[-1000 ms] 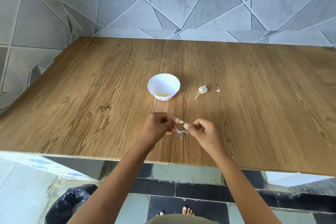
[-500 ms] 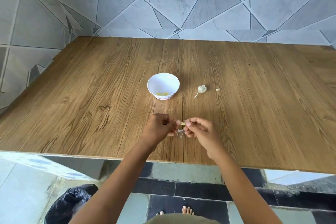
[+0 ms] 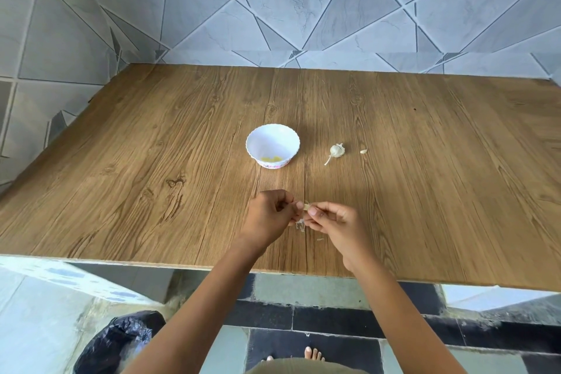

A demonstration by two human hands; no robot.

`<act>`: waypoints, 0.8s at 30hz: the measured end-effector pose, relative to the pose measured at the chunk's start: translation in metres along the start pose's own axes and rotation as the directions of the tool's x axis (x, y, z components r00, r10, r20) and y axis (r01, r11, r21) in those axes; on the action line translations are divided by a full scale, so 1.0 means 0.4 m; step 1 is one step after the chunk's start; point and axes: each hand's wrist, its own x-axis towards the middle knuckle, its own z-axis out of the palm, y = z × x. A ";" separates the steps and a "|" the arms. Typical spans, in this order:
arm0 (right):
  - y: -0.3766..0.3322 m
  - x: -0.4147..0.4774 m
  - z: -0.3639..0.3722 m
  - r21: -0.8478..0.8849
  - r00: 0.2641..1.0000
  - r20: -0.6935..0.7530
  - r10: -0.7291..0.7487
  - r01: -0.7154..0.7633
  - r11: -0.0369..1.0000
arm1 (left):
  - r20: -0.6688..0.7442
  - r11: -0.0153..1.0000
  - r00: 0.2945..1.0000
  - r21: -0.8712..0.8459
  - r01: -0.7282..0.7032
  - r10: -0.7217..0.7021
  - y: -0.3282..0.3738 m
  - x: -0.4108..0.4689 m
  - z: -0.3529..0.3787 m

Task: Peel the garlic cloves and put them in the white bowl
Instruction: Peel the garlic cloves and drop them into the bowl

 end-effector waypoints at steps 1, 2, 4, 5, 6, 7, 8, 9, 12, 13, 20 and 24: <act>0.001 0.000 -0.002 -0.009 1.000 0.005 -0.004 0.004 1.000 | 0.015 1.000 1.000 -0.014 0.012 -0.012 0.001 -0.001 0.000; 0.002 0.000 -0.004 -0.021 1.000 0.009 -0.008 0.008 1.000 | 0.028 0.999 0.999 -0.034 0.027 -0.027 0.003 -0.002 0.000; 0.010 0.003 -0.007 -0.038 1.000 0.001 -0.009 0.009 0.999 | 0.052 0.995 0.997 -0.081 0.057 -0.053 0.008 -0.008 0.001; 0.014 0.003 -0.006 -0.044 1.000 -0.017 -0.012 0.011 0.999 | 0.056 0.992 0.996 -0.105 0.070 -0.064 0.006 -0.008 0.002; 0.019 0.002 -0.003 -0.063 0.999 -0.044 -0.031 0.028 0.998 | 0.048 0.989 0.996 -0.124 0.079 -0.073 0.007 -0.009 0.005; 0.024 0.001 0.000 -0.113 0.994 -0.079 -0.078 0.069 0.991 | 0.014 0.991 0.997 -0.110 0.074 -0.073 0.005 -0.009 0.010; 0.027 0.000 0.005 -0.194 0.983 -0.110 -0.150 0.127 0.973 | -0.045 0.998 0.998 -0.037 0.047 -0.049 0.002 -0.008 0.015; 0.030 -0.001 0.009 -0.287 0.964 -0.128 -0.233 0.189 0.939 | -0.111 0.996 0.994 0.088 0.003 0.007 -0.004 -0.006 0.021; 0.034 -0.003 0.014 -0.397 0.921 -0.145 -0.362 0.281 0.874 | -0.200 0.942 0.963 0.317 -0.110 0.179 -0.010 -0.010 0.030; 0.034 -0.003 0.013 -0.386 0.923 -0.157 -0.351 0.270 0.882 | -0.201 0.945 0.962 0.305 -0.119 0.186 -0.010 -0.010 0.028; 0.009 -0.007 -0.002 0.066 0.986 -0.165 -0.003 0.014 0.998 | -0.036 0.851 0.977 0.498 -0.166 0.212 -0.032 0.004 -0.001; -0.003 -0.010 -0.002 0.133 0.990 -0.133 0.036 -0.018 0.991 | -0.088 0.883 0.971 0.440 -0.162 0.222 -0.014 0.000 -0.004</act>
